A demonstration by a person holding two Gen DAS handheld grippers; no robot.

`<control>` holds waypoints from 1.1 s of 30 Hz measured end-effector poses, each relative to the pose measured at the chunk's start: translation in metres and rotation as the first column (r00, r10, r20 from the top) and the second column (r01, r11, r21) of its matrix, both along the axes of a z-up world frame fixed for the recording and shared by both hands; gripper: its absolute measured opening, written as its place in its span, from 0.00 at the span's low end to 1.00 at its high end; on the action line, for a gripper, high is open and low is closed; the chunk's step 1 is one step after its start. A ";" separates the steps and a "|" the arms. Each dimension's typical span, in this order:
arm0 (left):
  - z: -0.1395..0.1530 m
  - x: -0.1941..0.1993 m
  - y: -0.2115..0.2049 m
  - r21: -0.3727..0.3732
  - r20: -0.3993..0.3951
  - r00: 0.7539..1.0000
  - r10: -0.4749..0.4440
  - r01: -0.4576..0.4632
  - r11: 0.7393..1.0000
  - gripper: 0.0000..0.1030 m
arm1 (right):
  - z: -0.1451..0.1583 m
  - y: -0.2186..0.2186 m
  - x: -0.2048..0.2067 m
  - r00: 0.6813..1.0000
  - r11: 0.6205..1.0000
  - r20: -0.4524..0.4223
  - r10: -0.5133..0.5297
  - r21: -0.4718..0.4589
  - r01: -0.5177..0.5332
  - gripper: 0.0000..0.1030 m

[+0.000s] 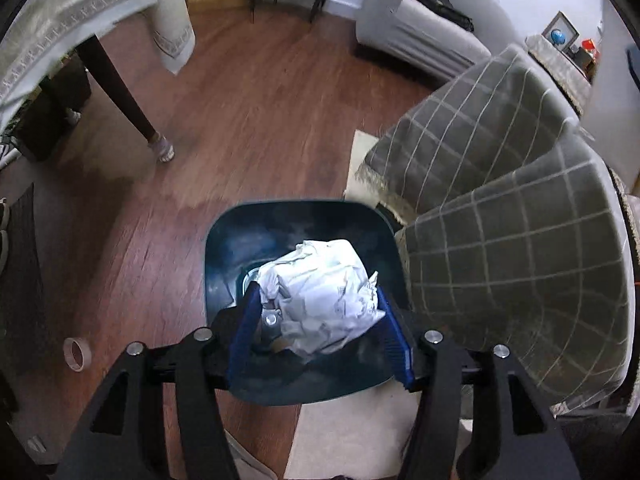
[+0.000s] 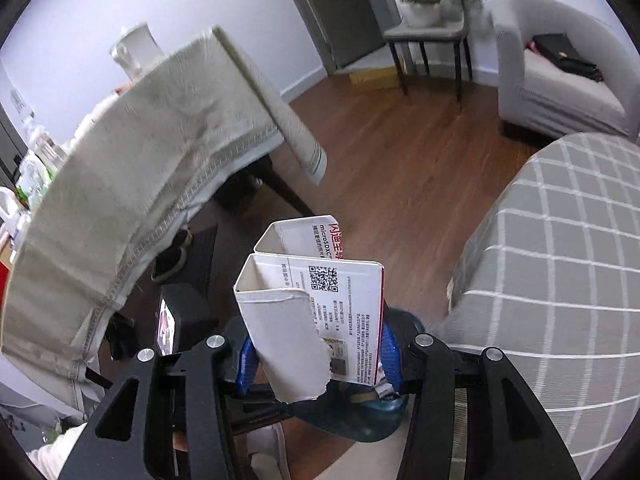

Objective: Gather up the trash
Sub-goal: 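Carry the foil ball with the left tool while the right tool carries the carton over the teal bin, then open the left tool over the bin while the right tool releases the carton into it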

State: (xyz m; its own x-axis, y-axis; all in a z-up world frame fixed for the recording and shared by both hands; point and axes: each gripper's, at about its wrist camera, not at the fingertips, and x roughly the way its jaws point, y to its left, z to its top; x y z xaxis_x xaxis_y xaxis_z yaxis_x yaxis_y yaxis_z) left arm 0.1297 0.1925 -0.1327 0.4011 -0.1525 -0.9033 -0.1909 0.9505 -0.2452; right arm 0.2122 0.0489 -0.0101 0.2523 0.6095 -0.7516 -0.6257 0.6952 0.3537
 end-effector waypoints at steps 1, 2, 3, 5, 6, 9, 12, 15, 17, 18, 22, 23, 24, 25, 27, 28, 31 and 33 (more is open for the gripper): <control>-0.003 0.000 0.001 -0.006 -0.005 1.000 -0.005 0.005 1.000 0.65 | -0.003 0.005 0.000 1.000 1.000 -0.006 0.002 -0.009 -0.002 0.48; -0.005 0.001 0.002 -0.013 -0.011 1.000 -0.004 0.004 1.000 0.65 | -0.009 0.011 0.000 1.000 1.000 -0.017 0.007 -0.027 -0.007 0.48; -0.009 -0.001 0.004 -0.015 -0.022 1.000 -0.004 0.004 1.000 0.65 | -0.013 0.015 0.001 1.000 0.999 -0.024 0.011 -0.040 -0.012 0.48; -0.011 -0.004 0.008 -0.014 -0.032 0.999 -0.008 0.008 1.000 0.66 | -0.023 0.024 0.000 0.999 0.998 -0.039 0.022 -0.057 -0.024 0.48; -0.013 -0.003 0.008 -0.016 -0.034 0.999 -0.008 0.008 1.000 0.66 | -0.027 0.028 0.000 0.999 0.997 -0.044 0.027 -0.066 -0.030 0.48; -0.008 -0.006 0.014 -0.031 -0.025 1.000 -0.006 0.005 1.000 0.65 | -0.036 0.037 -0.001 0.998 0.995 -0.051 0.036 -0.094 -0.041 0.48; 0.001 -0.013 0.021 -0.024 -0.007 1.000 0.010 -0.010 1.000 0.63 | -0.045 0.043 -0.002 0.997 0.992 -0.062 0.042 -0.116 -0.049 0.48; 0.010 -0.022 0.035 -0.029 0.019 0.999 0.039 -0.038 0.999 0.59 | -0.054 0.053 -0.002 0.996 0.988 -0.075 0.055 -0.138 -0.065 0.48; 0.017 -0.027 0.044 -0.036 0.035 0.997 0.063 -0.062 0.997 0.56 | -0.065 0.060 -0.003 0.994 0.984 -0.091 0.064 -0.162 -0.078 0.48; 0.022 -0.030 0.049 -0.042 0.046 0.996 0.076 -0.074 0.996 0.55 | -0.071 0.063 -0.003 0.993 0.981 -0.100 0.067 -0.175 -0.084 0.48; 0.036 -0.038 0.061 -0.090 0.084 0.991 0.106 -0.098 0.991 0.50 | -0.096 0.073 -0.007 0.987 0.963 -0.134 0.086 -0.244 -0.117 0.48; 0.038 -0.038 0.064 -0.116 0.088 0.989 0.115 -0.105 0.988 0.47 | -0.103 0.076 -0.007 0.986 0.956 -0.142 0.089 -0.265 -0.125 0.48; 0.042 -0.039 0.065 -0.131 0.096 0.988 0.122 -0.109 0.985 0.46 | -0.108 0.077 -0.008 0.985 0.952 -0.149 0.090 -0.276 -0.129 0.48; 0.046 -0.039 0.065 -0.127 0.106 0.987 0.123 -0.109 0.986 0.44 | -0.113 0.077 -0.009 0.984 0.948 -0.156 0.090 -0.289 -0.133 0.48; 0.055 -0.038 0.063 -0.109 0.132 0.984 0.116 -0.102 0.989 0.41 | -0.126 0.080 -0.012 0.980 0.935 -0.174 0.096 -0.321 -0.149 0.48; 0.060 -0.038 0.062 -0.112 0.147 0.983 0.114 -0.098 0.989 0.40 | -0.130 0.081 -0.012 0.979 0.931 -0.178 0.098 -0.332 -0.154 0.48; 0.075 -0.038 0.057 -0.138 0.195 0.975 0.105 -0.079 0.987 0.40 | -0.145 0.079 -0.015 0.976 0.909 -0.194 0.101 -0.380 -0.169 0.49; 0.085 -0.040 0.052 -0.147 0.227 0.969 0.100 -0.068 0.987 0.40 | -0.154 0.075 -0.014 0.974 0.902 -0.209 0.091 -0.396 -0.169 0.49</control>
State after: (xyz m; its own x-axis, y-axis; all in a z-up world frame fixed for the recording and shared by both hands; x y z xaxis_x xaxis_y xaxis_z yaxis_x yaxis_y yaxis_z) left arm 0.0900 0.2442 -0.0481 0.6141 -0.2247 -0.7565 -0.1909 0.8878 -0.4187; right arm 0.1982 0.1241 -0.1642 0.0279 0.2565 -0.9661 -0.6729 0.7196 0.1716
